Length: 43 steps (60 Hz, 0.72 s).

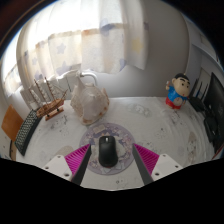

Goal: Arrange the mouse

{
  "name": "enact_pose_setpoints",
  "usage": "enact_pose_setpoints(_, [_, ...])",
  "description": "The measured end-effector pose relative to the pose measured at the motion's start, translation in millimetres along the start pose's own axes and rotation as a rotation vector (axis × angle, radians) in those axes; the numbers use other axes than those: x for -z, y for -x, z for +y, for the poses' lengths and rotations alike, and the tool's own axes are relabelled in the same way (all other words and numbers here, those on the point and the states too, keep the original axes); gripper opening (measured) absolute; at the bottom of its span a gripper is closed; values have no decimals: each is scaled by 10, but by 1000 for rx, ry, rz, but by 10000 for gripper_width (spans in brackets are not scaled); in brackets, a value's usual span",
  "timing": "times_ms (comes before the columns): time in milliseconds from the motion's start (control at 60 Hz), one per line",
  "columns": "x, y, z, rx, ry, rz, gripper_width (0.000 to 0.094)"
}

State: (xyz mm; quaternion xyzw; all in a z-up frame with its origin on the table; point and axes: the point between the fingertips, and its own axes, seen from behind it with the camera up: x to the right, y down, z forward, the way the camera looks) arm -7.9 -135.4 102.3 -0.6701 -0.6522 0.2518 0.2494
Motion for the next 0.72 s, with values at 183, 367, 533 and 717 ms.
enact_pose_setpoints(183, [1167, -156, 60, 53, 41, 57, 853])
enact_pose_setpoints(367, [1625, -123, 147, 1, -17, 13, 847])
enact_pose_setpoints(533, [1549, -283, 222, 32, 5, 49, 863])
enact_pose_setpoints(717, [1549, -164, 260, 36, 22, -1, 857])
